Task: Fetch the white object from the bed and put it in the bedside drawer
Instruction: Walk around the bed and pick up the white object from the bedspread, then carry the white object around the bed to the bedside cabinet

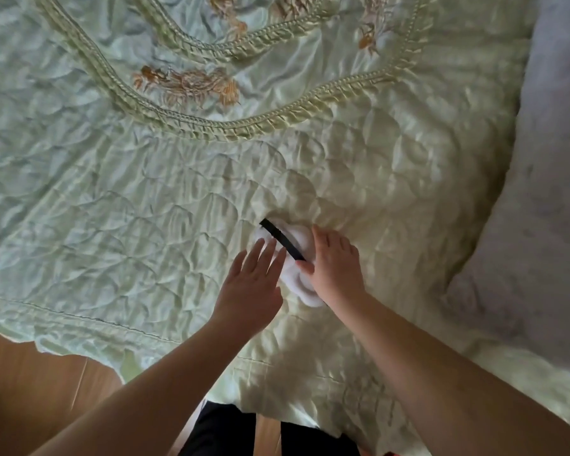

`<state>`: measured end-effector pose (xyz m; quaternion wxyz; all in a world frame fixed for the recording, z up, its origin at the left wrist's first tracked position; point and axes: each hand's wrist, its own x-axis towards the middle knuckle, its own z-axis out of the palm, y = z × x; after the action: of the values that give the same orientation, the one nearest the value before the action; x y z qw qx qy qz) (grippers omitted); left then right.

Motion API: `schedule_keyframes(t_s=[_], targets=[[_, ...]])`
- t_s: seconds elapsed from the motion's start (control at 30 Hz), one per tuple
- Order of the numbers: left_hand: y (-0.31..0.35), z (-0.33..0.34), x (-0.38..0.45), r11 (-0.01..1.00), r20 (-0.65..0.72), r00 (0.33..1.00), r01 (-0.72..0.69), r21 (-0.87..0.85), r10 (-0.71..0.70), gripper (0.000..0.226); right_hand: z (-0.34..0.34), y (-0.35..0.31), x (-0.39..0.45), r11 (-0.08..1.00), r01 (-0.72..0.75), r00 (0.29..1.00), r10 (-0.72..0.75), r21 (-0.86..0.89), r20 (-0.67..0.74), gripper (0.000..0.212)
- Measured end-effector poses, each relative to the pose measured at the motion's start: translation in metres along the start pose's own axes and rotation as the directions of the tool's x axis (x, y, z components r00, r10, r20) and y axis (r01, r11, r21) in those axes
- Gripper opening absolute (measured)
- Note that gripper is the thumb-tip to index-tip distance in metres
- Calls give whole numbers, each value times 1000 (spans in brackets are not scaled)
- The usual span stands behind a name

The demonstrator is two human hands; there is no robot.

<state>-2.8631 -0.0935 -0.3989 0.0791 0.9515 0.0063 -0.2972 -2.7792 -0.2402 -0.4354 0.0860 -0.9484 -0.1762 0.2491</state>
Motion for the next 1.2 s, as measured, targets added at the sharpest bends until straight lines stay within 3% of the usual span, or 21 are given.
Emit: schedule_keyframes(t_s=[0.17,0.27,0.37,0.5,0.57,0.7,0.8,0.87,0.93,0.97,1.03,1.07,1.2], targets=[[-3,6,-7,998,30,999,21,-61,-20,69,1,-10,11,983,-150,983,136,104,124,76],[-3,0,-15,995,-17,999,30,-100,-31,67,-3,-10,13,945,-187,963,122,269,240,49],[-4,-10,-26,981,-132,990,15,-192,-41,65,-10,-9,6,914,-161,961,59,373,269,32],[-13,-27,-41,944,-370,925,-46,-328,-83,58,-27,-6,-18,846,-137,974,21,515,225,33],[-21,-37,-50,917,-413,898,-29,-398,-151,58,-41,-9,-33,809,-91,986,-9,581,167,33],[-29,-63,-66,757,-224,952,11,-654,-208,59,-85,-24,-68,694,26,996,-79,720,41,41],[-29,-94,-84,555,-11,999,17,-832,-47,55,-124,-46,-95,598,118,992,-110,793,-65,48],[-29,-120,-100,488,75,992,15,-873,104,65,-151,-65,-115,538,176,984,-109,824,-139,49],[-29,-146,-119,433,68,978,-24,-901,196,80,-176,-84,-135,516,192,981,-102,835,-163,54],[-29,-159,-128,357,45,977,-33,-934,207,83,-188,-93,-144,505,181,984,-90,844,-157,59],[-32,-182,-145,184,22,979,-16,-983,204,81,-211,-107,-161,454,115,993,-49,884,-105,65],[-33,-192,-154,148,26,977,-6,-989,214,74,-221,-114,-168,429,82,997,-36,900,-74,63],[-35,-224,-185,249,26,977,-29,-968,213,47,-259,-139,-192,399,31,998,-55,917,-10,55]])
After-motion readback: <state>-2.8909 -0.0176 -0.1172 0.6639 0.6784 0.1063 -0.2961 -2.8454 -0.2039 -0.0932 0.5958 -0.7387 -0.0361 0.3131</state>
